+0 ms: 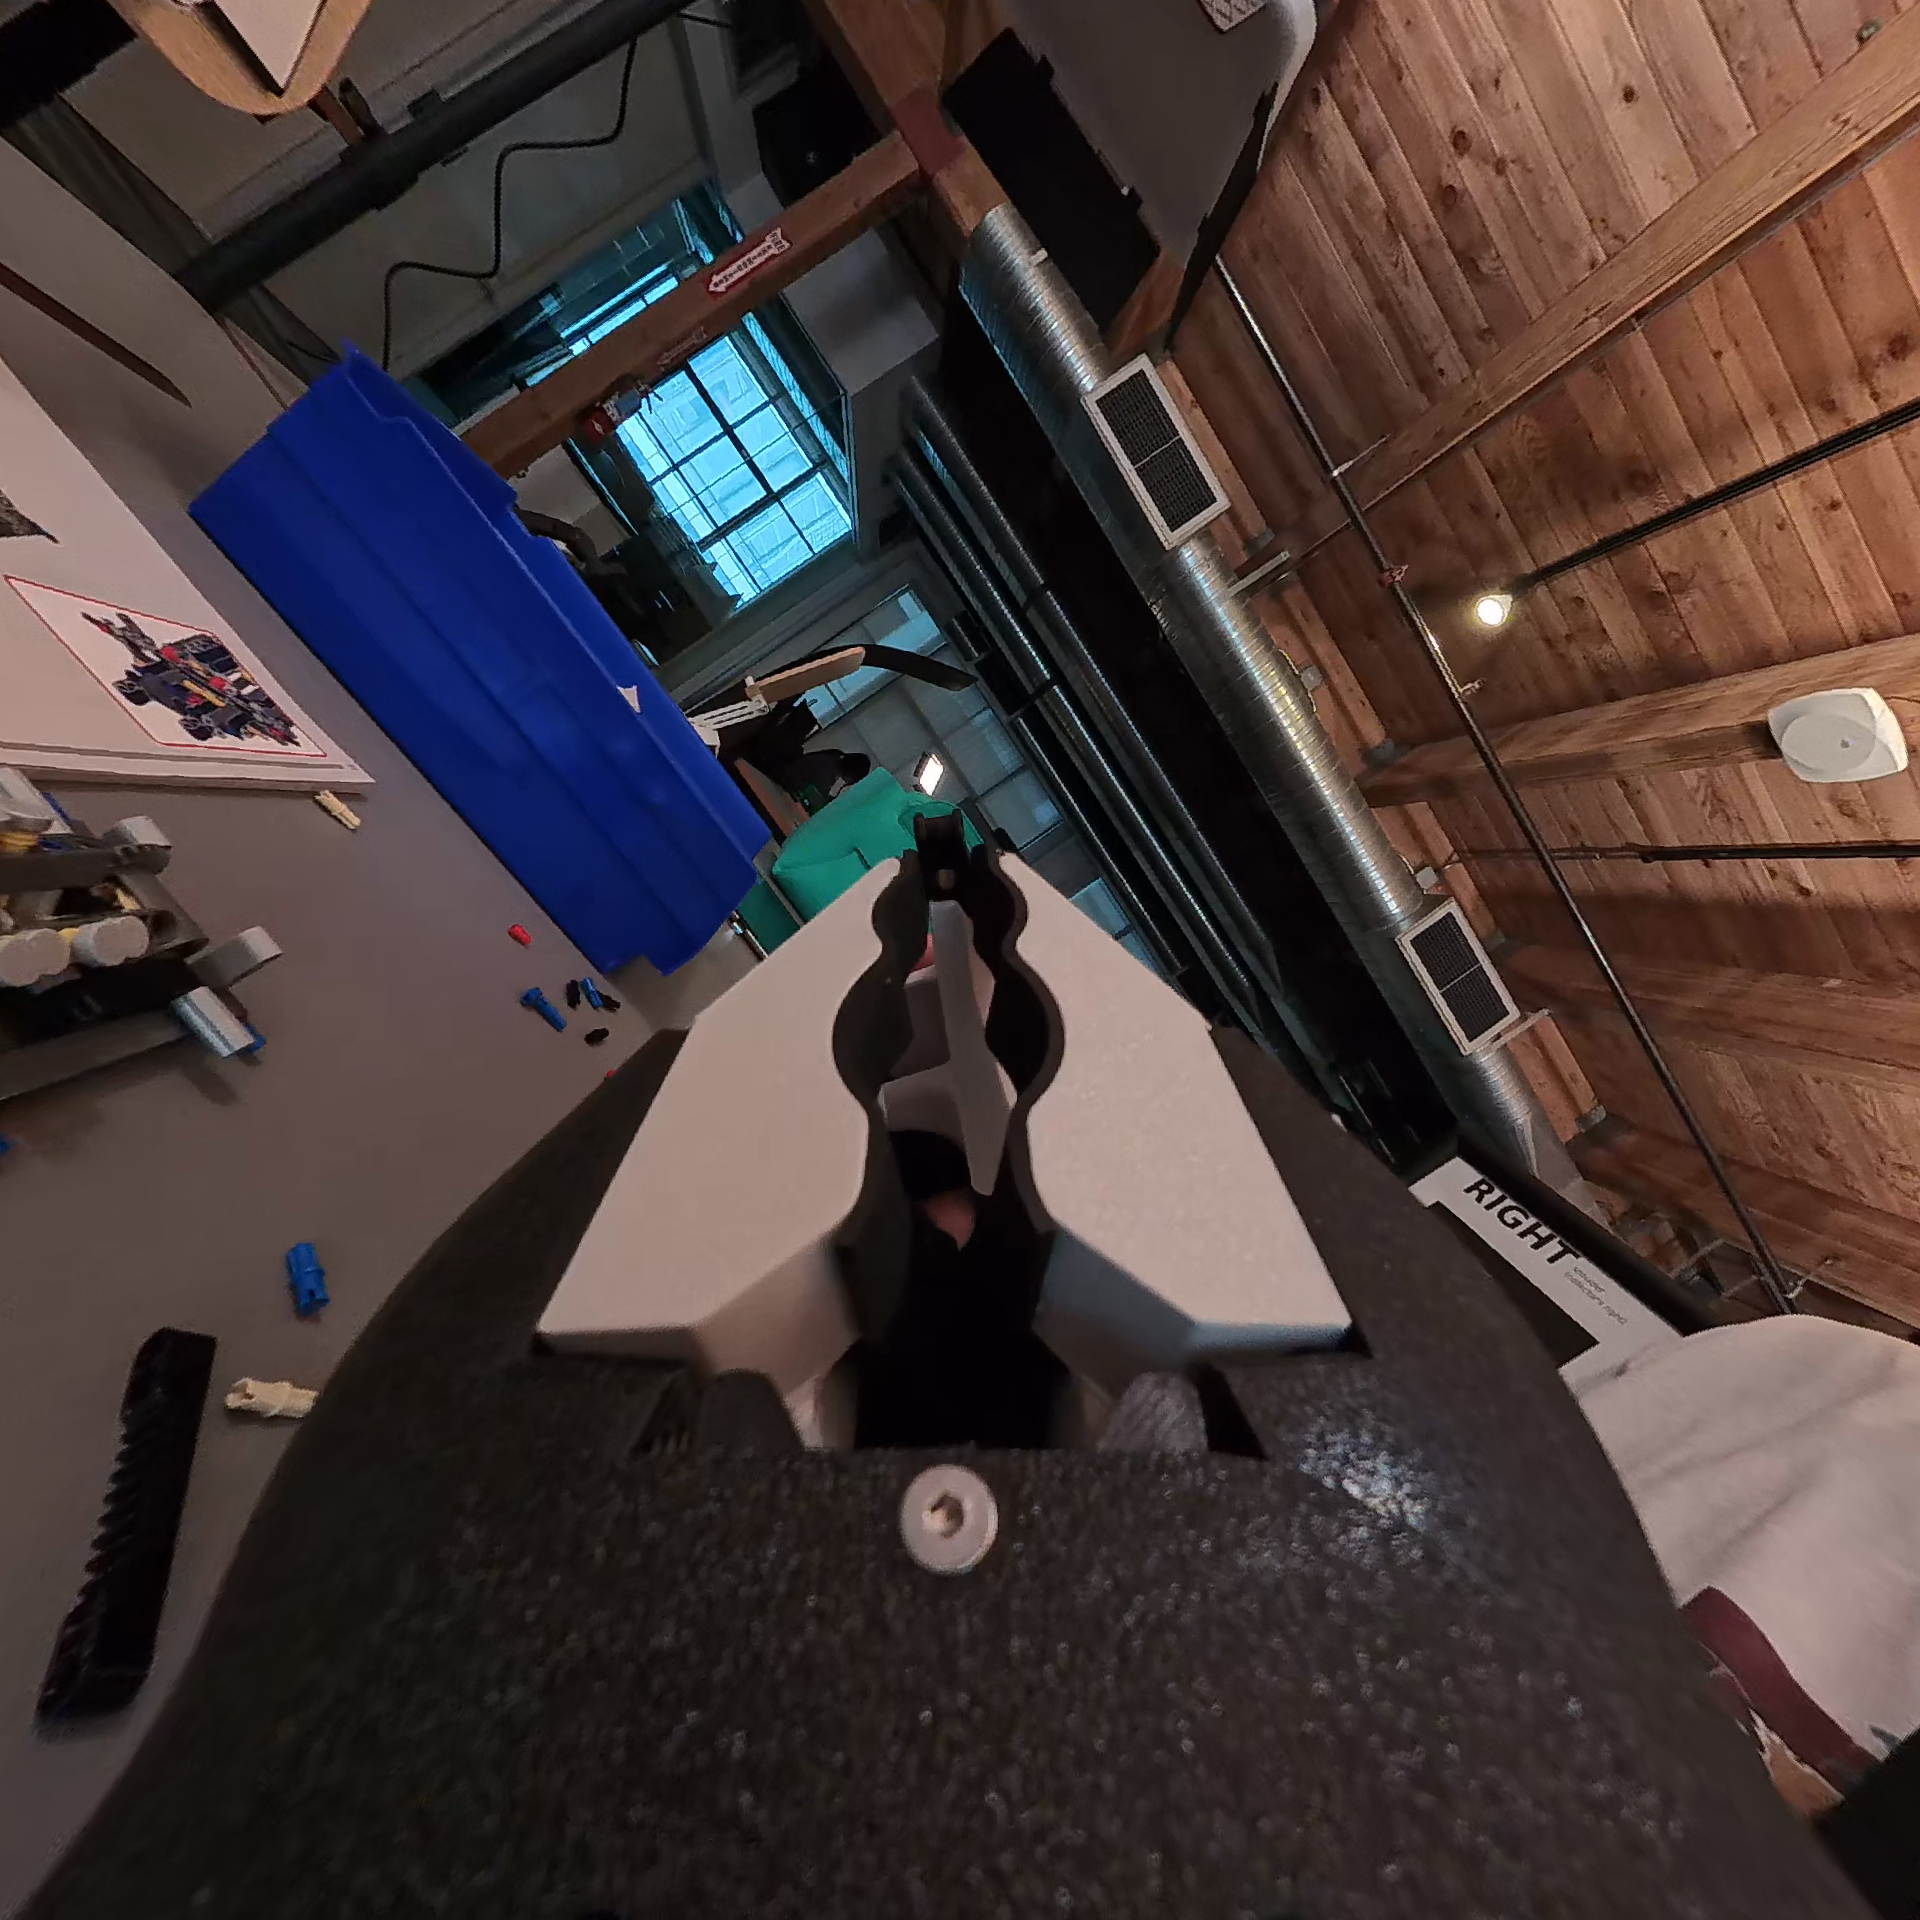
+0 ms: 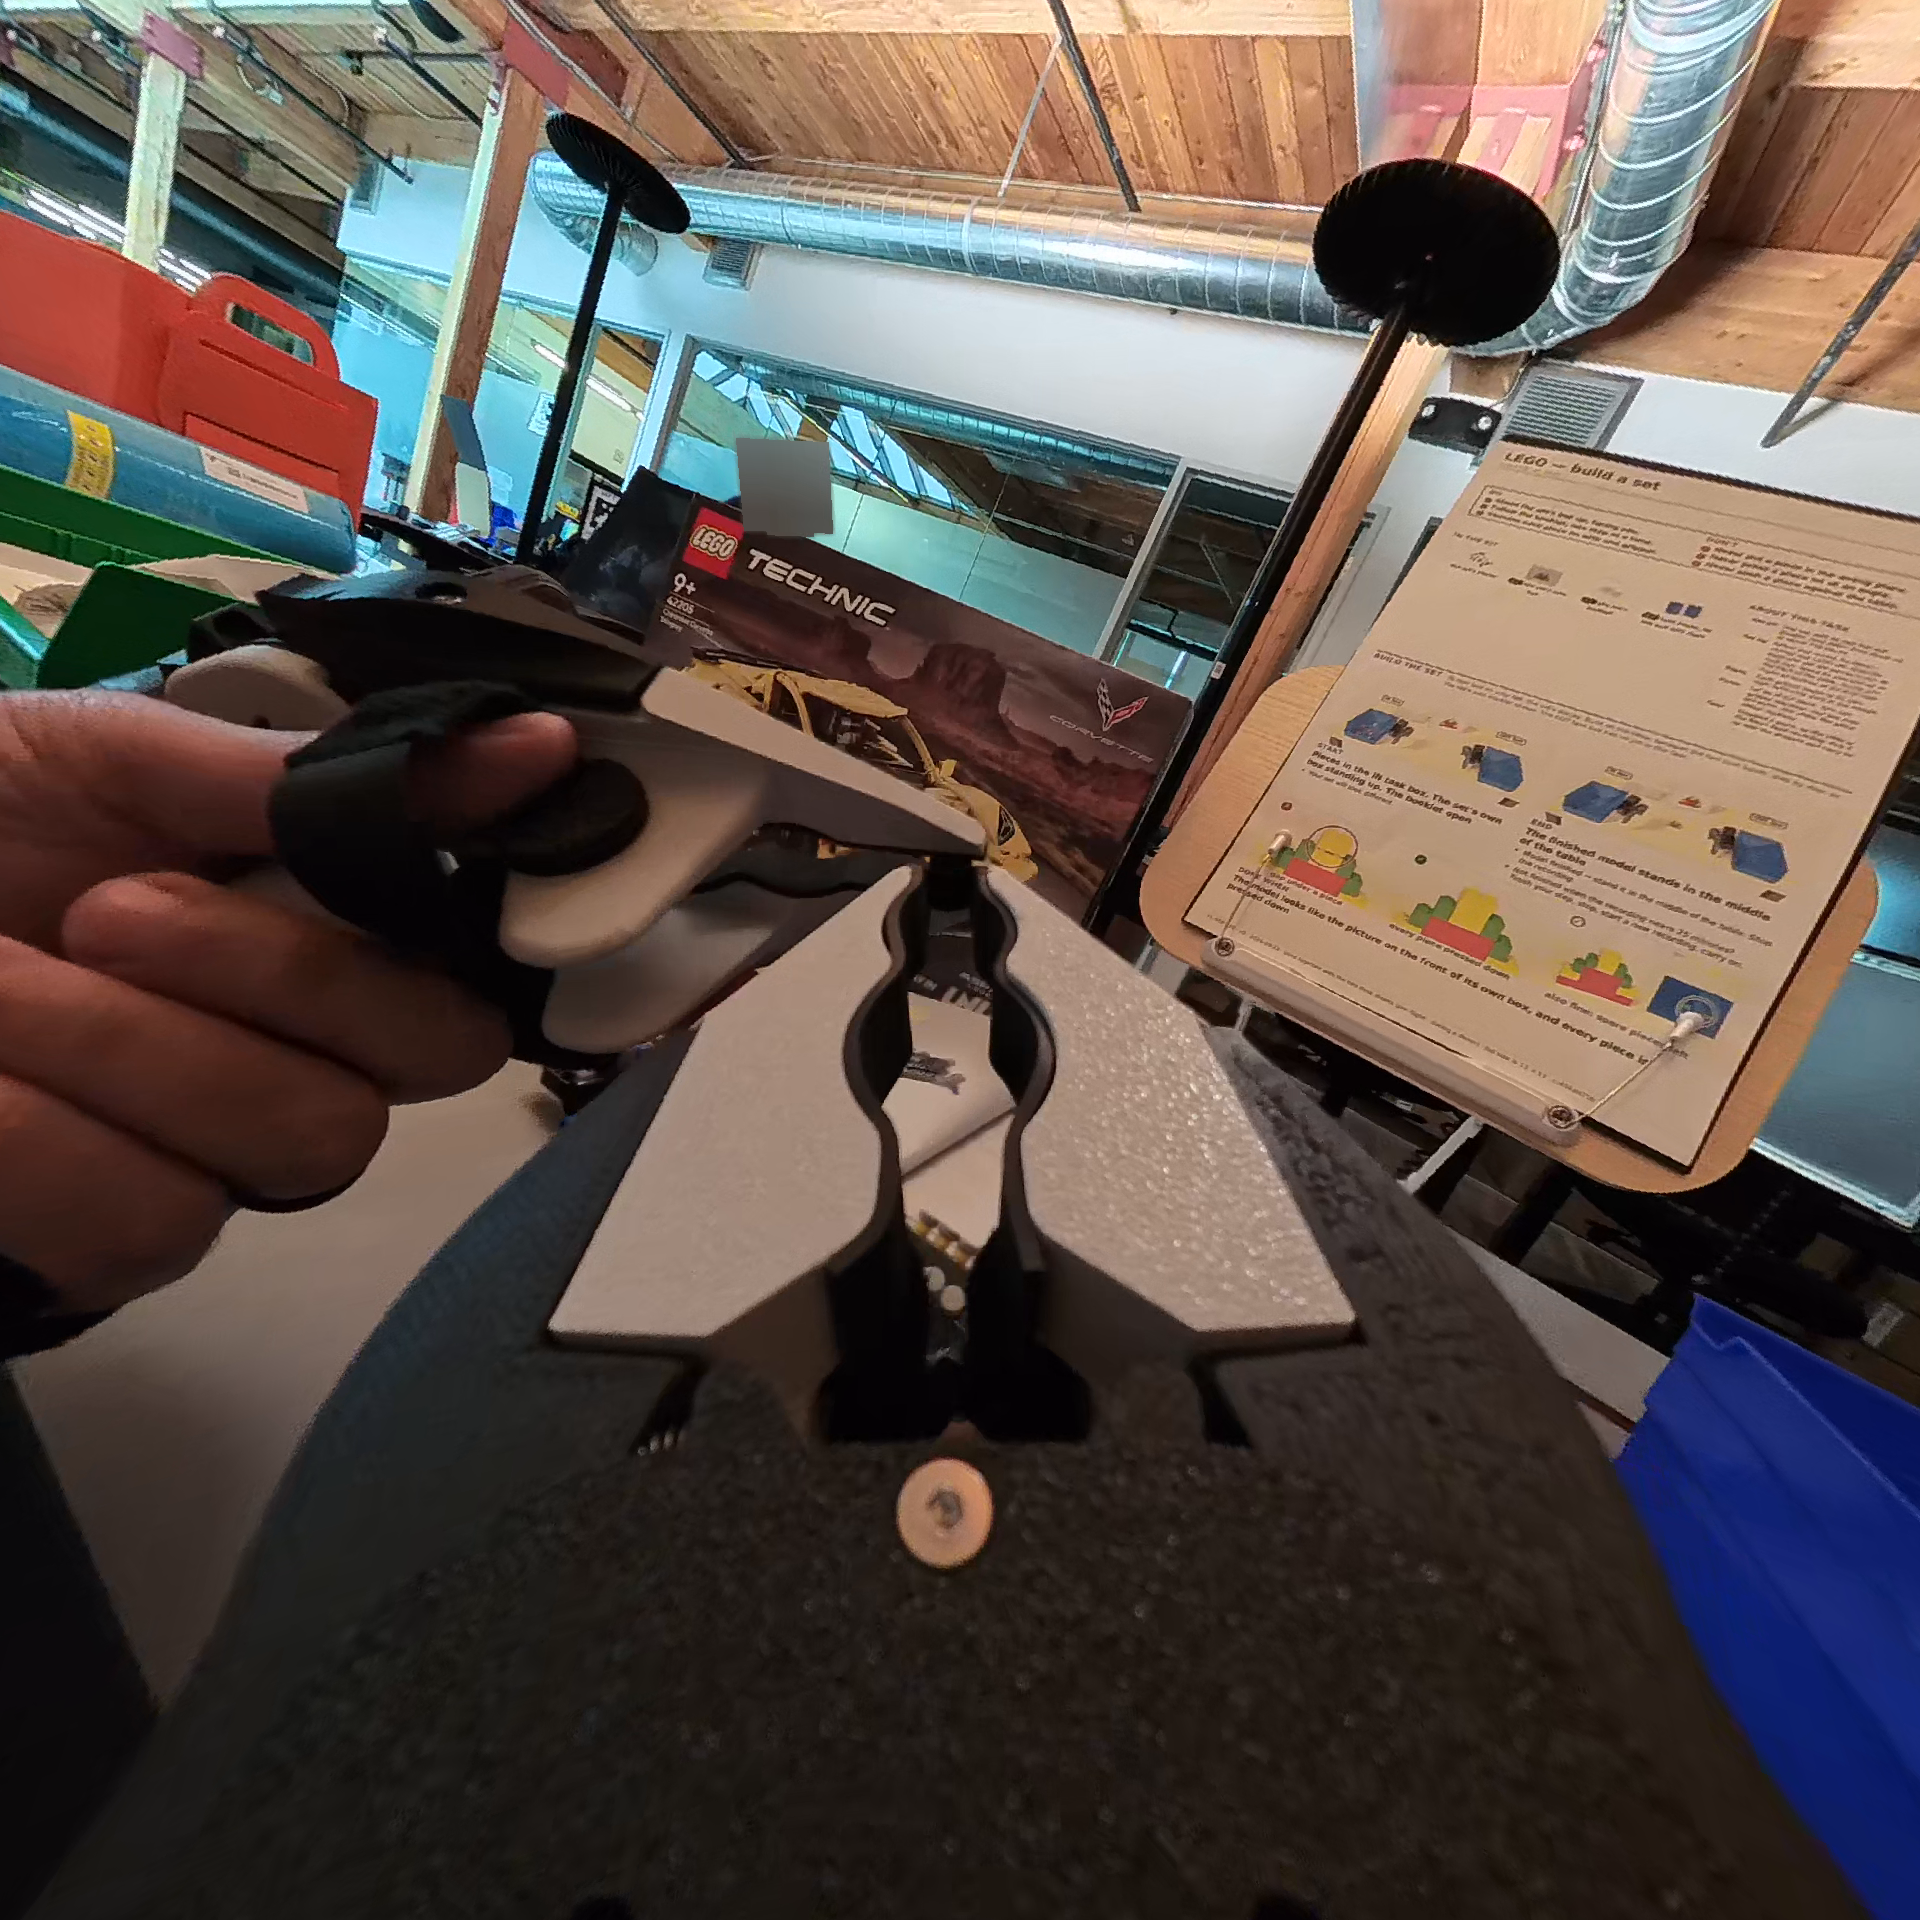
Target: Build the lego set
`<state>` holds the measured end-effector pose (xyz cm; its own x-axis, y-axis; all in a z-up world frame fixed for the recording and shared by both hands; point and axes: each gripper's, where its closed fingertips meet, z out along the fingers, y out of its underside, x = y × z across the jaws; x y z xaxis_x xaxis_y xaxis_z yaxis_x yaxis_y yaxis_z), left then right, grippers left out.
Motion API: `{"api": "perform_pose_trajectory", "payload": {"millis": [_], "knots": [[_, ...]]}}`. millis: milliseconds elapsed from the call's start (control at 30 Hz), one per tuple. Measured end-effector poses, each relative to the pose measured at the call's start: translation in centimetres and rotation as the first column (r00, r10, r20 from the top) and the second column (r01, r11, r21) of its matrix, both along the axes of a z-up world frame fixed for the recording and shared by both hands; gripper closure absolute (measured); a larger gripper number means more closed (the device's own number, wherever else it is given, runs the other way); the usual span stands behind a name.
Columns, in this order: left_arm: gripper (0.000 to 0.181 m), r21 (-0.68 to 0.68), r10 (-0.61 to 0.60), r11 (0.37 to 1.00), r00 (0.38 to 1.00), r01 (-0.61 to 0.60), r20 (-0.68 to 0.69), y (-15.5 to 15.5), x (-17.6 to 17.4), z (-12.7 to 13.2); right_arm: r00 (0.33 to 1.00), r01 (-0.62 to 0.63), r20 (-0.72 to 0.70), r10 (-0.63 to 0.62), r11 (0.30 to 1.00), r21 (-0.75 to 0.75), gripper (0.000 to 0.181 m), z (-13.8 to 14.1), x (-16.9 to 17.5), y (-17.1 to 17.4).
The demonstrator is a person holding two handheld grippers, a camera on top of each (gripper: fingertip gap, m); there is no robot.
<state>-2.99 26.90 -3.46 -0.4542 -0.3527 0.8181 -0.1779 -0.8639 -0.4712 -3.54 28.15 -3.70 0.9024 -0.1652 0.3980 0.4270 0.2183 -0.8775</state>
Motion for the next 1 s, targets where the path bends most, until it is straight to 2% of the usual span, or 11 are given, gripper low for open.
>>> {"api": "perform_pose_trajectory", "payload": {"millis": [133,233,300,400,433,500,600,667,733,900,1000], "knots": [[0.174,0.106,0.004,0.994,1.000,-0.001,-0.029,0.4,0.2,-0.8,0.995,-0.017,-0.104,0.011,0.998,-0.056,0.174,-0.8,0.1,0.3],[0.174,0.303,0.087,0.951,0.993,-0.060,-0.077,3.9,0.7,-1.4,0.968,-0.141,-0.229,0.099,0.975,-0.171,0.164,-1.6,-0.1,-0.4],[0.174,0.509,0.163,0.858,0.976,-0.068,-0.146,6.9,1.1,-2.5,0.940,-0.178,-0.331,0.083,0.946,-0.270,0.161,-2.9,1.5,-1.1],[0.175,0.767,0.273,0.641,0.942,-0.027,-0.195,10.1,1.1,-4.9,0.895,-0.272,-0.445,0.022,0.818,-0.506,0.144,-7.3,2.8,-2.2],[0.175,0.813,0.294,0.582,0.934,-0.008,-0.202,10.7,1.0,-5.8,0.896,-0.287,-0.444,-0.006,0.754,-0.591,0.138,-9.2,2.9,-2.7],[0.175,0.854,0.315,0.520,0.927,0.009,-0.202,11.1,0.9,-7.5,0.910,-0.288,-0.412,-0.045,0.646,-0.707,0.140,-12.2,2.7,-3.3],[0.175,0.864,0.348,0.500,0.899,0.061,-0.265,11.5,0.6,-10.1,0.918,-0.256,-0.388,-0.083,0.624,-0.738,0.135,-13.1,2.1,-2.5],[0.175,0.882,0.360,0.469,0.904,0.040,-0.232,11.6,0.4,-9.6,0.931,-0.225,-0.352,-0.094,0.613,-0.757,0.145,-13.2,1.9,-2.5],[0.175,0.892,0.358,0.453,0.916,0.000,-0.182,11.5,0.3,-8.5,0.937,-0.233,-0.336,-0.089,0.557,-0.797,0.155,-14.0,1.6,-2.8],[0.175,0.871,0.349,0.490,0.920,-0.020,-0.176,11.3,0.0,-7.9,0.951,-0.232,-0.301,-0.071,0.480,-0.846,0.158,-15.2,3.4,-2.9],[0.175,0.853,0.343,0.522,0.920,-0.019,-0.190,11.5,0.0,-8.0,0.943,-0.270,-0.327,-0.059,0.441,-0.856,0.160,-15.7,3.1,-2.7]]}}
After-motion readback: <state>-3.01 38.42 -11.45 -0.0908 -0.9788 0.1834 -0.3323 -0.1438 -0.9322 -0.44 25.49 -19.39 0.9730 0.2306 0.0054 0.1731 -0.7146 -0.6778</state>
